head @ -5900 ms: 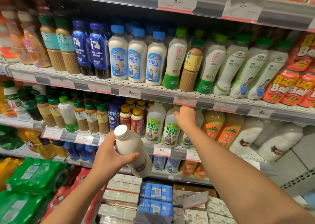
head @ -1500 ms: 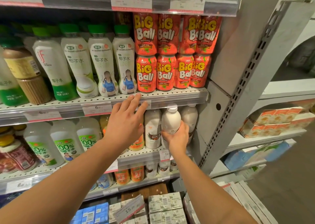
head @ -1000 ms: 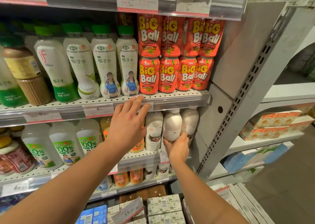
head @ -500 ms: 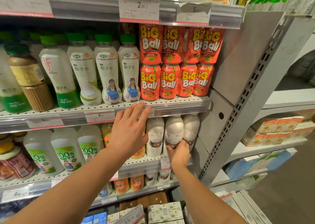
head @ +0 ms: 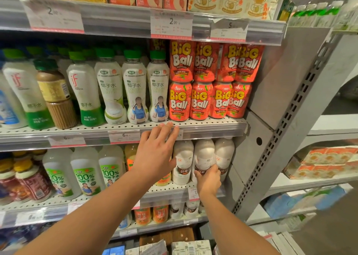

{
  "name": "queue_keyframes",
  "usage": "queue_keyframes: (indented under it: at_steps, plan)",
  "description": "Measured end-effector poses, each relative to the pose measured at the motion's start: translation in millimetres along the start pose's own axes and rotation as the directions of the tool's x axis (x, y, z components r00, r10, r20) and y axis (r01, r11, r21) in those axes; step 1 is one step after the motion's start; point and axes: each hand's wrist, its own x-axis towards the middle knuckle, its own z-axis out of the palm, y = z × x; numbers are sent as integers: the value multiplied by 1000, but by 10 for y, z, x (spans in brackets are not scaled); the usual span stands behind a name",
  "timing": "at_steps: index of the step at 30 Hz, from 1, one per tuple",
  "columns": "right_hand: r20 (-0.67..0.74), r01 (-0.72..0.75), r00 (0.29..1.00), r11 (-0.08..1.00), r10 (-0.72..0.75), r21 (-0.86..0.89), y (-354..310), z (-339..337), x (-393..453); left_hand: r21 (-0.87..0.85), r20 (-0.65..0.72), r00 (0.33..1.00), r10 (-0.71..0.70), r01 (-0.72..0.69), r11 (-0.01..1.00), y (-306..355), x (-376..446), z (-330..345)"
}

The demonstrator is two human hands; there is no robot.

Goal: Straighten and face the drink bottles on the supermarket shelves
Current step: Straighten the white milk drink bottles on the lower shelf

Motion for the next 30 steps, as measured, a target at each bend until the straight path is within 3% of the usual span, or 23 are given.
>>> queue_keyframes:
  at_steps: [10,16,19,23,26,30]
  plan:
    - [68,-1,998,999,4,-49,29,-69,-77,-6,7,1000,12,-12,1000,-20,-10,6]
    - [213,78,974,997,-78,9,298,-71,-234,-9,-2,1000,31,-31,999,-62,-19,-1]
    - [382,146,909,986,-167,82,379,-149,-257,-17,34,999,23,-23,1000,-56,-17,-39]
    - [615,229,755,970,-228,79,516,-344,-313,-77,118,993,22,-13,997,-23,-68,-80]
    - [634,346,708,935,-312,75,544,-600,-406,-163,152,987,50,-25,986,-50,-87,-169]
    - [587,435,706,897,-396,81,436,-865,-530,-238,60,997,44,-28,971,-133,-198,-344]
